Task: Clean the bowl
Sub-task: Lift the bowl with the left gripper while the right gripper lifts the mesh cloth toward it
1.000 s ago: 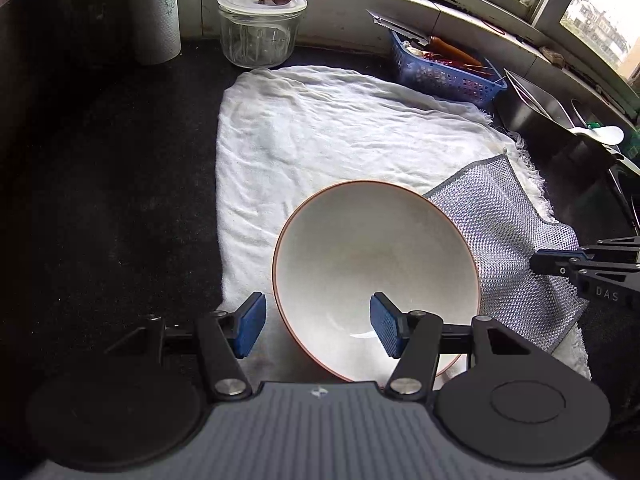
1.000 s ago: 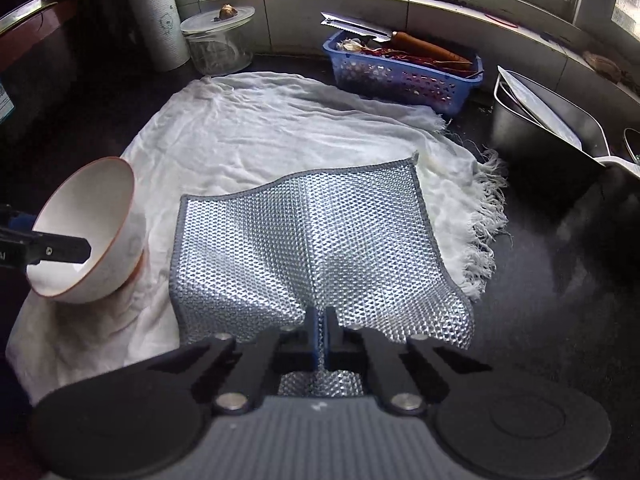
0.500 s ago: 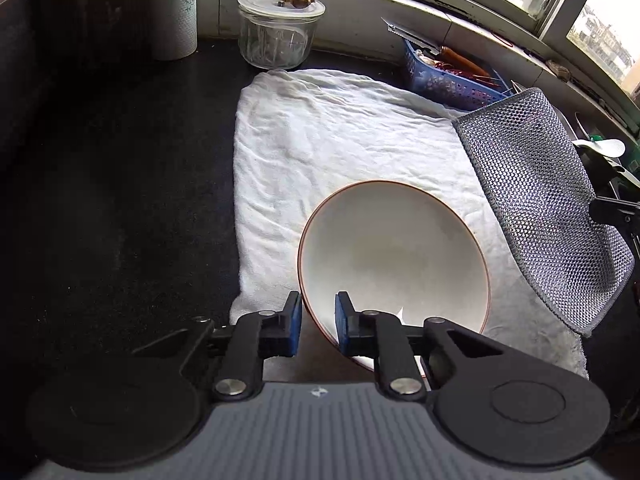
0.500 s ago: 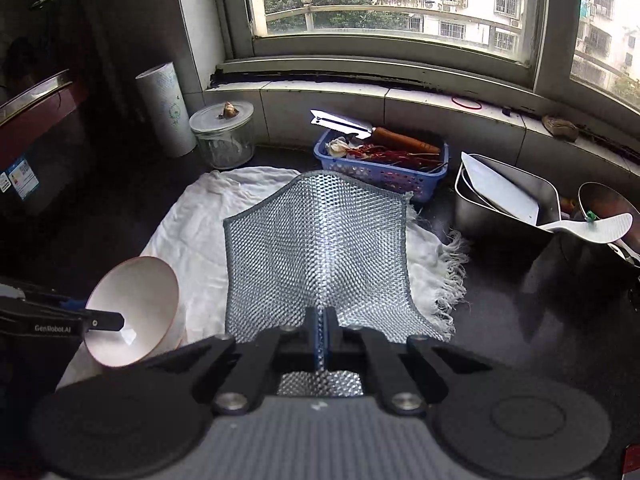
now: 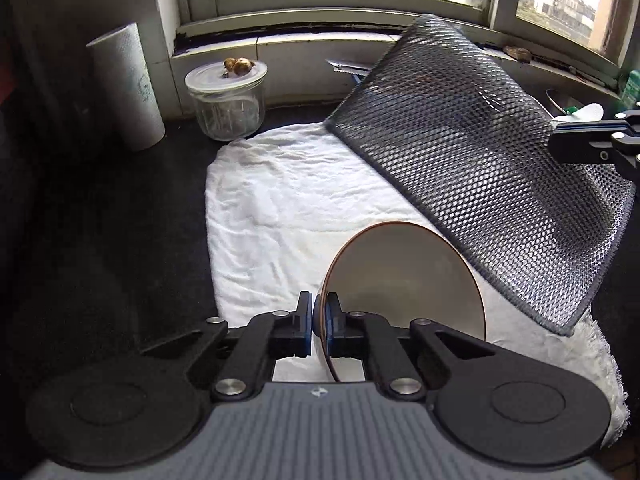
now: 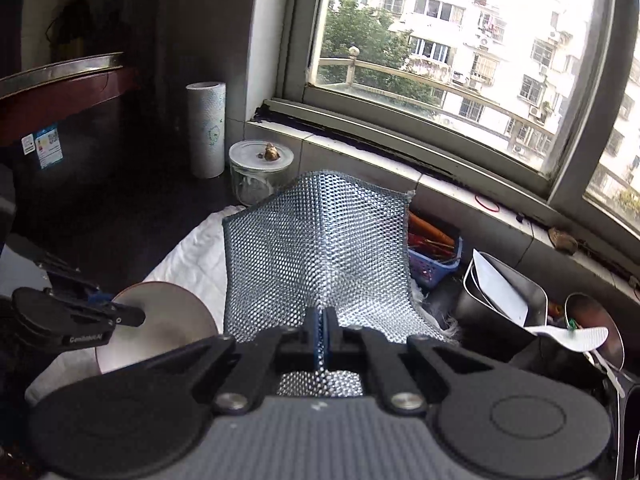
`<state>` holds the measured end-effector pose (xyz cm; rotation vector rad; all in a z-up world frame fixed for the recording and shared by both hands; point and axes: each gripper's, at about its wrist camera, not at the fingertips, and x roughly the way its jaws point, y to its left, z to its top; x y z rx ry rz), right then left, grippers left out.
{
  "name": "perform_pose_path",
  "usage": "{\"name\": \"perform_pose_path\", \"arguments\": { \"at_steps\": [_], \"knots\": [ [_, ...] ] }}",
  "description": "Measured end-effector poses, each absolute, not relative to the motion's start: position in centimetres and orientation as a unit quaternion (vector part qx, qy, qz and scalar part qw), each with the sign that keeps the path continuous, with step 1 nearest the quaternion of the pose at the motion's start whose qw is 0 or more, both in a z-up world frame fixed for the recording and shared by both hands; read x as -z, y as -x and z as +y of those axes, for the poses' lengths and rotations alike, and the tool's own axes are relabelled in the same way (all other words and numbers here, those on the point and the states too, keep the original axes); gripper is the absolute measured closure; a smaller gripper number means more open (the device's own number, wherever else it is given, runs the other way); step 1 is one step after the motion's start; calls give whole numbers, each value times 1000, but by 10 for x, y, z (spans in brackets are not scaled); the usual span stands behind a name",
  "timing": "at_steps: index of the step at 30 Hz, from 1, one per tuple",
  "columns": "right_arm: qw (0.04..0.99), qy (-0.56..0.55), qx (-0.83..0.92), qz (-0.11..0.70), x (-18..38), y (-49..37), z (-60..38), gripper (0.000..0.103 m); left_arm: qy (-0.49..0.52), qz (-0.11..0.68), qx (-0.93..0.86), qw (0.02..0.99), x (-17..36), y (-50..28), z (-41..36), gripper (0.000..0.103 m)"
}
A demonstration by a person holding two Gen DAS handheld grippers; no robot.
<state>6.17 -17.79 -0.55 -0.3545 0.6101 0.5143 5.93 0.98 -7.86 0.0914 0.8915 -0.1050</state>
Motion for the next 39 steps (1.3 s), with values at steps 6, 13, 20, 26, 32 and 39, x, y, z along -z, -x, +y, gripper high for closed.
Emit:
{"name": "perform_pose_path", "arguments": {
  "at_steps": [6,13,20,26,32,39],
  "knots": [
    [882,228,-300,282,20,-39,-152,101,-55,430,50,900,77,-60,4,97],
    [836,204,-398,318,52,-18,-139,101,-33,438,51,897,79,-61,9,97],
    [870,184,-314,334,46,-42,-164,101,-31,443,54,894,81,-60,18,97],
    [904,302,-175,246,35,-45,-165,101,-33,441,57,895,79,-61,20,97],
    [871,371,-230,226,57,-23,-138,101,-27,442,56,895,79,-61,23,97],
    [826,156,-429,331,56,-24,-132,101,-16,448,57,892,81,-60,24,96]
  ]
}}
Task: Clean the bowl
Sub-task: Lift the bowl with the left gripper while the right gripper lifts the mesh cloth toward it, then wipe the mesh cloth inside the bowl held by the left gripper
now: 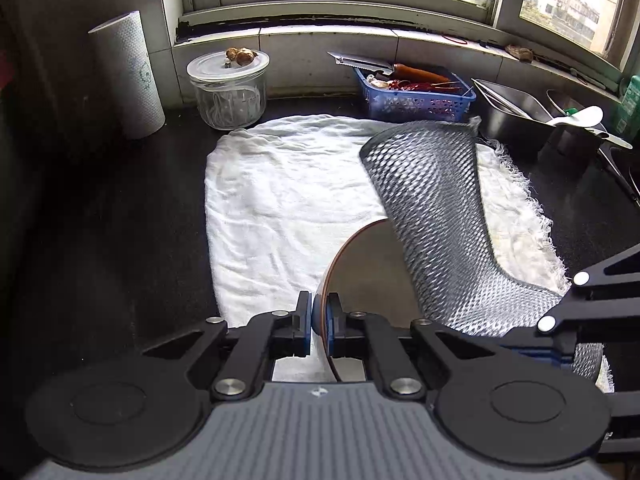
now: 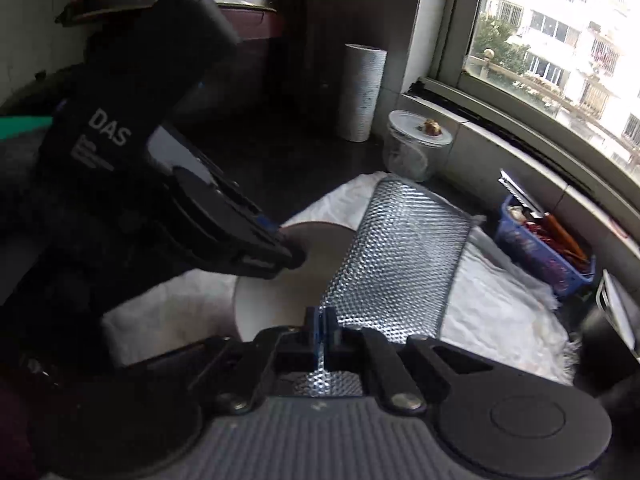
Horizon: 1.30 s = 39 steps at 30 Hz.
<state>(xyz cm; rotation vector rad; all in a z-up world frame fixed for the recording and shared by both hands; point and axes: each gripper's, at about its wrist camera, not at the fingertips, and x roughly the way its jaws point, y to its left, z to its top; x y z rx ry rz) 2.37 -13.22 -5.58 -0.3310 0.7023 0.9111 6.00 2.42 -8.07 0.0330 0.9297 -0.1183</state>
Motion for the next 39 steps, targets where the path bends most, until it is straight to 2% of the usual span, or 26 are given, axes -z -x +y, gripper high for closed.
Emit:
{"name": "perform_pose_path", "arguments": {
  "at_steps": [7,10,11,14,15,17,18,22,26,29,33,36,39],
  "knots": [
    [762,7,-475,440,79,-69,-128,100,-10,450,61,891,80,-62,24,96],
    [758,-27,-437,484,95,-89,-126,90,-11,449,64,891,79,-61,22,96],
    [758,-35,-428,491,98,-94,-126,83,-9,449,65,891,79,-61,22,96],
    [760,-62,-420,492,98,-95,-130,78,-2,453,66,889,79,-62,23,96],
    [760,-60,-422,490,95,-92,-130,74,-3,453,66,889,79,-62,23,96],
    [762,-51,-427,484,90,-86,-130,50,-2,453,65,889,79,-62,23,96],
    [768,-31,-429,474,85,-80,-129,46,1,454,65,889,79,-62,24,96],
    [790,70,-435,427,68,-55,-115,45,5,455,66,888,79,-65,26,96],
    [803,124,-423,402,54,-39,-109,45,7,456,65,887,79,-66,28,96],
    [814,155,-388,404,50,-35,-114,45,8,456,65,888,79,-65,28,96],
    [805,144,-369,441,73,-42,-125,45,11,455,71,887,76,-66,26,94],
    [808,179,-362,429,69,-32,-119,44,10,454,71,888,77,-65,26,94],
    [811,196,-355,421,74,-26,-118,49,12,454,73,888,76,-64,26,92]
  ]
}}
